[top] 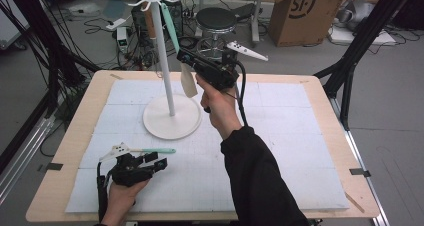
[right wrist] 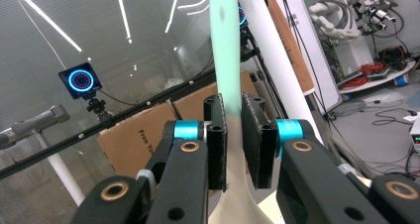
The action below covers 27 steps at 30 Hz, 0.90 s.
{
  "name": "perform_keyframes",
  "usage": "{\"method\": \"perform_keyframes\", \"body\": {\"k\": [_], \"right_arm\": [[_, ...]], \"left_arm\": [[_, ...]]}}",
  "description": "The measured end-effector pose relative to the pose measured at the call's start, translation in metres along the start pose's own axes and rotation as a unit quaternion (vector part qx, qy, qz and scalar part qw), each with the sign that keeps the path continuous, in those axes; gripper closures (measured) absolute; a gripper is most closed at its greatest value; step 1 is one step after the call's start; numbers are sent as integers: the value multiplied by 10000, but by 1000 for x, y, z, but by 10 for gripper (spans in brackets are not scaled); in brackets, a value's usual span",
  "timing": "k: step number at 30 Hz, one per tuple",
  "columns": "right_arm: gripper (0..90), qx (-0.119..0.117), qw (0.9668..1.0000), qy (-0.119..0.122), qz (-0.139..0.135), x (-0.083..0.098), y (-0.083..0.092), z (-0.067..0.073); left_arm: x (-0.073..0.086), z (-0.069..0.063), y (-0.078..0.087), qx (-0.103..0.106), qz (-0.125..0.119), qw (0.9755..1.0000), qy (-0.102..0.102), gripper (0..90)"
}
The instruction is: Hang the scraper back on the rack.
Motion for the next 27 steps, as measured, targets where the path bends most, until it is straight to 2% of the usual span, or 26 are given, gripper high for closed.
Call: {"method": "perform_keyframes", "body": {"k": [6,11,14,15,17,19,21,24,27], "right_arm": [[816,77,9999,-80,30,2,-2,-8],[813,16,9999,-116,35,4,-3,-8],[801,20,10000,-20,73,5,-4,-6],[774,56,10000,21,68,6,-4,-6],[618,191,9998,115,-9,5,-4,-7],[578,303,9995,123,4,5,-3,-10],[496,396,9992,114,20,6,-1,-12],[477,375,9992,126,-67,5,4,-10],[485,323,9991,256,-134,6,8,-7]], "left_arm": [[0,0,0,-10,2,10000,0,373],[1,0,0,-24,20,10000,-54,373],[1,0,0,-20,29,10000,-65,373],[1,0,0,-20,32,10000,-65,373],[1,0,0,-23,39,10000,-50,373],[2,-1,0,-13,49,10000,-47,373],[2,-1,0,-30,38,10000,-74,373],[2,-1,0,-34,60,9999,-79,373],[2,0,-1,-48,58,9999,-97,374]]}}
Point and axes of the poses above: each handheld gripper's, and its own axes: y roughly backward along the jaws, x roughly out of its underside, z roughly to its left, the point moved 9 cm from there along -y, roughly forward along the jaws, and after that the axes turned 2 degrees about y, right-handed, at the moved point
